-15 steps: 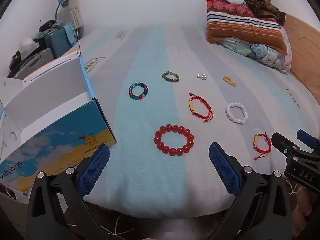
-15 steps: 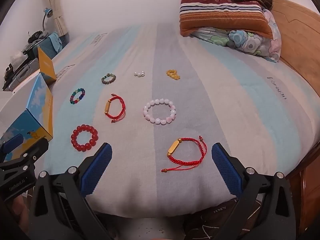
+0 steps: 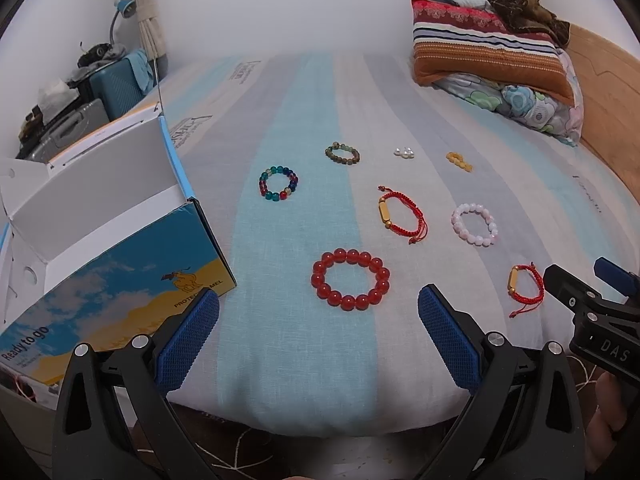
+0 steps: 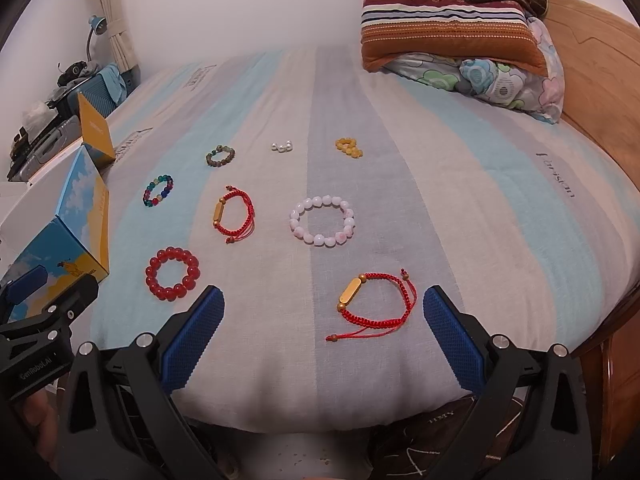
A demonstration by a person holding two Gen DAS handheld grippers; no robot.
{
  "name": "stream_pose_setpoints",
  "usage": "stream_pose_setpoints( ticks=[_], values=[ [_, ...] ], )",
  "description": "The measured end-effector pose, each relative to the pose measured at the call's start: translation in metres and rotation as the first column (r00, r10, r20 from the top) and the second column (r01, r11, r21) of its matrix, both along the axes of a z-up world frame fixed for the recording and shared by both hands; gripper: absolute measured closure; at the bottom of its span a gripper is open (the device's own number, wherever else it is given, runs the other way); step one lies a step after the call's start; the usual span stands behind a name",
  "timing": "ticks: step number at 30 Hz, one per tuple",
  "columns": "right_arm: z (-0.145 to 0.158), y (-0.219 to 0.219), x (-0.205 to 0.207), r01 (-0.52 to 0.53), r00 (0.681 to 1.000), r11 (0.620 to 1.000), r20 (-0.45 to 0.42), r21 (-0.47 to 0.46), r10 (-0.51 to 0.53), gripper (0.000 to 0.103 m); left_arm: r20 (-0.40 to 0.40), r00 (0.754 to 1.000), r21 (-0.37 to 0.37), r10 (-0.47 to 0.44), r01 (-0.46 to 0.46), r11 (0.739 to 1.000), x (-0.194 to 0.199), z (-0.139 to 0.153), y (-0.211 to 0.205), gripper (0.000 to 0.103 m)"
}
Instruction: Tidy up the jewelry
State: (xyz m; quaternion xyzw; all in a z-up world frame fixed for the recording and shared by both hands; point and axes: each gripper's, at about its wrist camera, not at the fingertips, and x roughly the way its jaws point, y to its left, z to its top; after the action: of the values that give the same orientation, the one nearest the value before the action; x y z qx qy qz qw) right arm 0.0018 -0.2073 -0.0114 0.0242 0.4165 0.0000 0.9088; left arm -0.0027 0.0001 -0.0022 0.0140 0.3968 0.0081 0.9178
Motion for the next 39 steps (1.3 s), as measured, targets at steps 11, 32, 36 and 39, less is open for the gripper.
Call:
stream_pose_setpoints(
  ticks=[11, 32, 36, 39],
  values=[
    [0.0002, 0.0006, -0.0006, -0.002, 1.0, 1.0, 0.0, -0.001, 0.002, 0.007, -0.004, 1.0, 0.011, 0.0, 0.0, 1.0, 0.0003, -0.0001, -0.0015, 0.006],
    [0.0006, 0.0006, -0.0013, -0.002, 1.0, 1.0, -0.001, -0.001, 0.002, 0.007, -0.012, 1.0, 0.015, -0.004, 0.004, 1.0, 0.0007, -0.0002, -0.0023, 0.006],
    [0.0004, 0.0009, -0.0014, -0.003, 1.0, 1.0, -0.002, -0.002, 0.003, 0.007, -0.013, 1.0, 0.016, -0.004, 0.004, 1.0, 0.0007, -0.0006, -0.0025, 0.006],
    [0.001, 0.0006, -0.0016, -0.004, 1.0, 1.0, -0.003, -0.002, 0.004, 0.007, -0.013, 1.0, 0.016, -0.004, 0.004, 1.0, 0.001, -0.0007, -0.0027, 0.006]
  ],
)
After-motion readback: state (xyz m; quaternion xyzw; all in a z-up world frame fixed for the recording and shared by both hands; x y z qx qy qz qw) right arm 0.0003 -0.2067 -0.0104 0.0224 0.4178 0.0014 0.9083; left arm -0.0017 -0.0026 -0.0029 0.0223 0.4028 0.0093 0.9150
